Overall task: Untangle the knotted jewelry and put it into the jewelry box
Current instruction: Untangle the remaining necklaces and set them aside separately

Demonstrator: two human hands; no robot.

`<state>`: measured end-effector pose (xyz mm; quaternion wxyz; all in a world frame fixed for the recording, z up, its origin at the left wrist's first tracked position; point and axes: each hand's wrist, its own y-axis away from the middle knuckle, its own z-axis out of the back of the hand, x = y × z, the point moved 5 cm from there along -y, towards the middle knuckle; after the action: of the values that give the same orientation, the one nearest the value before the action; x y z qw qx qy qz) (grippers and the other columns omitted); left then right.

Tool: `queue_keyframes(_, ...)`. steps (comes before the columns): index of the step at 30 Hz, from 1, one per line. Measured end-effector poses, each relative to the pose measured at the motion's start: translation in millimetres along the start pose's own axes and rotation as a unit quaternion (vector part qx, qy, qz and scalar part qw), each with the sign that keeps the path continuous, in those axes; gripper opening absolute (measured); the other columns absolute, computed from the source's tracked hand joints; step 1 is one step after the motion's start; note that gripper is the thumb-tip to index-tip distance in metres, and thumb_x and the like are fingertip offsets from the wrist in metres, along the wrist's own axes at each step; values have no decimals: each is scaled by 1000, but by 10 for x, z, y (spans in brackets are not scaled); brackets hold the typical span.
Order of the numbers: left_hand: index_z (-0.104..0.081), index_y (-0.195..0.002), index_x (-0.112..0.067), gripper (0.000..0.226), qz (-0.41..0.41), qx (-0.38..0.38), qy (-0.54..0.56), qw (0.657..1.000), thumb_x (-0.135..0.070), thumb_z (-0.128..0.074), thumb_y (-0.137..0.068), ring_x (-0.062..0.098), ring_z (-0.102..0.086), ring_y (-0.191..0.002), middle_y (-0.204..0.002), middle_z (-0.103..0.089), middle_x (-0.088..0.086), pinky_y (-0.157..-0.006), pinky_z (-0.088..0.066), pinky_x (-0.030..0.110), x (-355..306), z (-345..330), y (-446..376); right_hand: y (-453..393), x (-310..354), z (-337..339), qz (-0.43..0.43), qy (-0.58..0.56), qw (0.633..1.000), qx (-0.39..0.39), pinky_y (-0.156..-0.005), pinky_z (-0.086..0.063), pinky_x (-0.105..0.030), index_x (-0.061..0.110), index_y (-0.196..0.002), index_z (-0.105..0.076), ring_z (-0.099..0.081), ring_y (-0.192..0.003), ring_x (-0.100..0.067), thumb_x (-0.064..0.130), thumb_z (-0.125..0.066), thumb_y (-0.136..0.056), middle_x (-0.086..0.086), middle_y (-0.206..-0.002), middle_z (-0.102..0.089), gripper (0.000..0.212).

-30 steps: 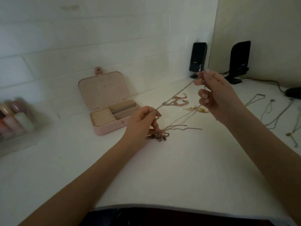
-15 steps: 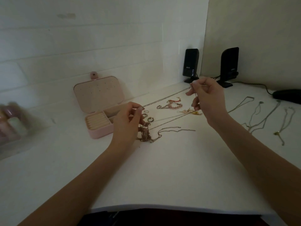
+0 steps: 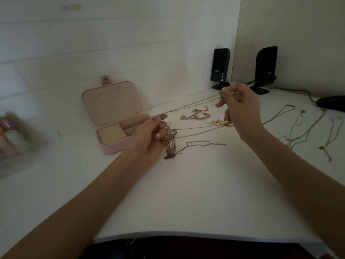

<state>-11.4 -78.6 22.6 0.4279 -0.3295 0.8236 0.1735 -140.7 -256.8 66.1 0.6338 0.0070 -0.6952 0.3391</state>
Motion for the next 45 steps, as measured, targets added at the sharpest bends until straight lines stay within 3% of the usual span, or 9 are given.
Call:
queue_keyframes(4, -59, -91, -5, 18, 47, 29, 25, 998, -6, -41, -94, 4, -31, -39, -60, -45, -1, -35, -30, 14, -18, -38, 66, -23, -5, 47, -4, -2, 1000, -19, -36, -37, -20, 4, -103, -59, -44, -34, -7, 20, -51, -99, 1, -69, -65, 18)
queue_keyframes(9, -60, -97, -13, 40, -10, 42, -154, 987, 20, -44, -81, 4, -35, -45, -69, -41, -2, -35, -21, 15, -55, -30, 65, -7, 41, 63, 2, -25, 999, -28, -36, -37, -20, 6, -99, -57, -45, -34, -7, 19, -49, -100, 2, -68, -64, 15)
queue_keyframes(19, -55, -91, -32, 54, -204, -73, -435, 874, 18, -58, -71, 6, -42, -60, -80, -47, -3, -56, -39, 21, -69, 137, 52, 108, 205, -63, 56, -58, 997, 13, -35, -34, -22, 11, -91, -55, -46, -33, -10, 17, -50, -99, 0, -68, -63, 12)
queue_keyframes(25, -49, -95, -22, 42, -285, -134, -519, 795, 8, -64, -71, 10, -50, -80, -100, -54, 5, -63, -40, 13, -194, 242, 29, 130, 270, -36, 86, -81, 993, -4, -35, -35, -21, 15, -87, -55, -44, -34, -11, 15, -50, -99, -4, -69, -61, 13)
queue_keyframes(29, -60, -81, -16, 18, -187, -125, -459, 859, 0, -53, -87, 8, -57, -69, -79, -64, -1, -60, -45, 18, -122, 262, -31, 100, 244, 25, 71, -97, 993, -21, -35, -35, -19, 15, -87, -53, -43, -34, -9, 16, -48, -100, -2, -68, -60, 14)
queue_keyframes(31, -61, -78, -7, 26, -91, -110, -307, 941, 1, -44, -95, 13, -61, -61, -69, -64, 5, -58, -53, 22, -13, 237, -71, 95, 232, 22, 65, -95, 993, -23, -36, -35, -19, 14, -88, -54, -42, -34, -9, 16, -48, -100, -3, -68, -60, 14)
queue_keyframes(33, -59, -81, -3, 25, -27, -99, -153, 983, 0, -41, -98, 11, -59, -49, -64, -60, 6, -49, -54, 22, 29, 187, -67, 92, 220, 20, 59, -86, 994, -26, -36, -35, -19, 14, -88, -54, -42, -35, -9, 17, -48, -100, -3, -68, -61, 14)
queue_keyframes(38, -59, -84, -13, 14, -13, -101, -217, 971, -12, -52, -95, 3, -32, -37, -65, -49, -3, -29, -20, 13, -34, 262, -115, 78, 176, 39, 32, -85, 995, -44, -36, -36, -18, 17, -87, -53, -44, -35, -8, 19, -47, -101, -1, -67, -61, 15)
queue_keyframes(45, -54, -93, -15, 19, -79, -151, -300, 939, -34, -55, -96, 2, -32, -34, -61, -46, -4, -35, -22, 13, -86, 299, -35, 76, 96, 35, -22, -75, 996, -45, -38, -41, -21, 17, -88, -53, -48, -38, -8, 23, -46, -101, 2, -63, -58, 15)
